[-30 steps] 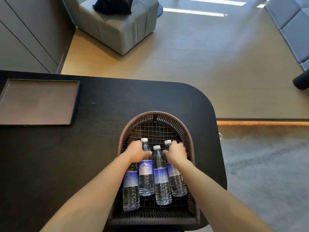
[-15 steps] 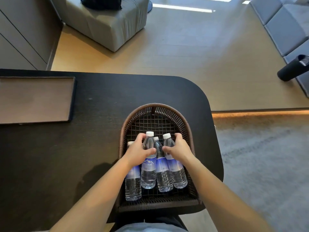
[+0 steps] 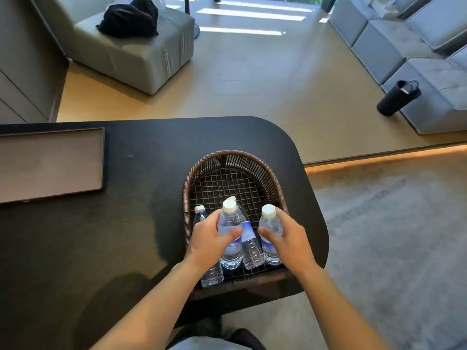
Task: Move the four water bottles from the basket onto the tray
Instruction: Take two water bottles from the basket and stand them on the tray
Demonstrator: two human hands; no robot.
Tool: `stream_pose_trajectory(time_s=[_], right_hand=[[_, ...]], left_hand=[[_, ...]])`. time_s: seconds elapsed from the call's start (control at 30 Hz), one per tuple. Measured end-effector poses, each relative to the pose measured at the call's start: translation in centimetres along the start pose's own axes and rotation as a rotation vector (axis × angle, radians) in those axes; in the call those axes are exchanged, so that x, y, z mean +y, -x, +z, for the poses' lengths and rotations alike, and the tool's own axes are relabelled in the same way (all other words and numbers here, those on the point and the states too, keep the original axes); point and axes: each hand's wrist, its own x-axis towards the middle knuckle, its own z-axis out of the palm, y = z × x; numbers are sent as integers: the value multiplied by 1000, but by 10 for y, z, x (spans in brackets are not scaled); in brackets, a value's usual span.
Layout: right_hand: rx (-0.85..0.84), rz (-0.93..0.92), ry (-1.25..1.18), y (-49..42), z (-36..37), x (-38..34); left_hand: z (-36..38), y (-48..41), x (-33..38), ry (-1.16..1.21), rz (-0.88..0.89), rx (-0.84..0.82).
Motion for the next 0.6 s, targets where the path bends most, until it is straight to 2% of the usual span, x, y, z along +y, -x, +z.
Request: stream_pose_trajectory(time_s=[0.3,0.5,0.6], right_hand=[[230,-108,-160,64,-12,-40],[249,-229,-250,103,10,-71],[226,-269,-290,115,27,-92]], left_hand=[[-31,49,43,-7,232,112],[-79,100,52,-147,382,189],[-113,122,51,-128,338,212]])
